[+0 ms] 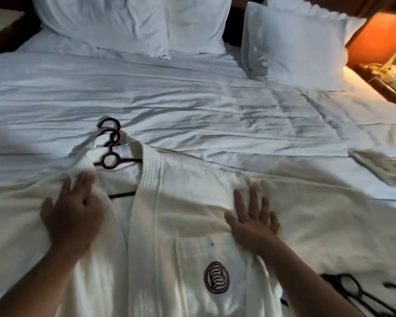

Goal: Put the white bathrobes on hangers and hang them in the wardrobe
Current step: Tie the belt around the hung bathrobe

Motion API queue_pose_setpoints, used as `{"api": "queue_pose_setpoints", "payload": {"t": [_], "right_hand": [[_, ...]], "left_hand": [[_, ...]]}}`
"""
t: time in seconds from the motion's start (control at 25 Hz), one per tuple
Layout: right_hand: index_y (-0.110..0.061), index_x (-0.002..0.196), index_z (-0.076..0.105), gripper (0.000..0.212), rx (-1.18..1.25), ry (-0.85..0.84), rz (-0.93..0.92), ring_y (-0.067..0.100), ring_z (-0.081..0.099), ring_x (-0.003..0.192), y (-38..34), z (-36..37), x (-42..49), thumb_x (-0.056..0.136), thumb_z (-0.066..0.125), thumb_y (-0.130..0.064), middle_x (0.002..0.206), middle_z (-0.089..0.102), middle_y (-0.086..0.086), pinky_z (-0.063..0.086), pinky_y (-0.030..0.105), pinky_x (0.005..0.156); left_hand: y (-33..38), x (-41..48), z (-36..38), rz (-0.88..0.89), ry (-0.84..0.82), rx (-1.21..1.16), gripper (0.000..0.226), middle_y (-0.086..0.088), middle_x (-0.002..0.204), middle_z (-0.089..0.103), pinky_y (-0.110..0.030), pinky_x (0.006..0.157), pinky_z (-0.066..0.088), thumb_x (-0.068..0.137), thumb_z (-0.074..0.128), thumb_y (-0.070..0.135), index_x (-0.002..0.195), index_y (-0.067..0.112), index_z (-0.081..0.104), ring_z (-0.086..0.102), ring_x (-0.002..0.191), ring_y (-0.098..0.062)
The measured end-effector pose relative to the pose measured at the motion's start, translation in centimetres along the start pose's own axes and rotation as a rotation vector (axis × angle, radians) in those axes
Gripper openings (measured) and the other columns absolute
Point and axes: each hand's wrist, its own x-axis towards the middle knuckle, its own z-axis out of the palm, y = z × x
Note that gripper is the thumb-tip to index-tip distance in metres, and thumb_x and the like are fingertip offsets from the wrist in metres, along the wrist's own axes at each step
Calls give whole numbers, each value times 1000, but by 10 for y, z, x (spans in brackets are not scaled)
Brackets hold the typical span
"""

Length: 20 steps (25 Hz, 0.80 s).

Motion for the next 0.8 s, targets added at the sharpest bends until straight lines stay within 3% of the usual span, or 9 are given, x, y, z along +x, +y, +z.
{"api": "queue_pose_setpoints", "payload": {"t": [0.08,0.2,0.28,0.36,0.44,0.52,0.6,0.64,0.8], "right_hand": [[-59,150,-19,72,7,-46,-6,23,-33,150,7,-3,7,95,25,-74,157,-44,-15,-11,49,122],[-59,152,-15,74,67,-154,-71,22,-33,150,21,-16,13,96,31,-73,159,-40,-15,-12,49,122],[-58,155,-2,70,193,-195,-142,22,-26,153,29,-23,19,98,38,-67,166,-27,-13,-12,42,122],[-52,153,30,66,469,-87,-221,20,-3,157,44,-31,20,92,50,-64,169,7,-10,-2,28,122],[-44,146,46,62,501,188,-209,17,28,149,71,-32,11,86,47,-58,158,36,-14,18,35,122],[-46,154,30,61,165,356,-177,12,20,152,110,-34,-1,94,36,-54,166,22,-16,18,41,120],[-52,158,1,61,-26,328,-107,8,-9,155,164,-42,-4,101,23,-62,168,-13,-20,7,40,123],[-52,157,-7,62,-51,292,-48,7,-15,154,191,-46,0,101,18,-65,166,-21,-21,3,40,125],[-36,162,-4,65,-13,290,286,15,-10,157,243,-74,22,103,14,-54,170,-14,-11,4,47,125]], "left_hand": [[81,-11,0,-97,30,-141,71,-22,148,49,-64,111,29,79,37,37,144,13,48,40,139,-41],[192,-70,26,329,21,-139,74,-14,161,38,-56,115,26,80,45,41,149,16,49,30,151,-35],[206,-87,50,439,-57,0,70,-10,163,37,-56,118,26,85,43,48,150,22,50,28,152,-33],[199,-85,68,416,-25,74,67,-11,162,38,-55,119,24,89,45,47,151,23,49,27,153,-33],[196,-86,75,393,-4,119,68,-10,162,38,-55,119,22,88,43,47,152,23,47,27,153,-32],[200,-90,79,397,-2,129,71,-8,163,37,-54,120,20,87,41,49,153,24,45,26,153,-30],[203,-87,82,409,8,105,71,-9,162,38,-55,119,20,86,40,48,152,23,45,28,152,-31],[201,-85,83,406,9,98,71,-10,162,38,-55,119,20,86,41,47,152,22,45,29,152,-32],[200,-86,86,445,49,100,70,-12,162,36,-57,116,21,87,40,45,152,20,47,34,149,-36]]}}
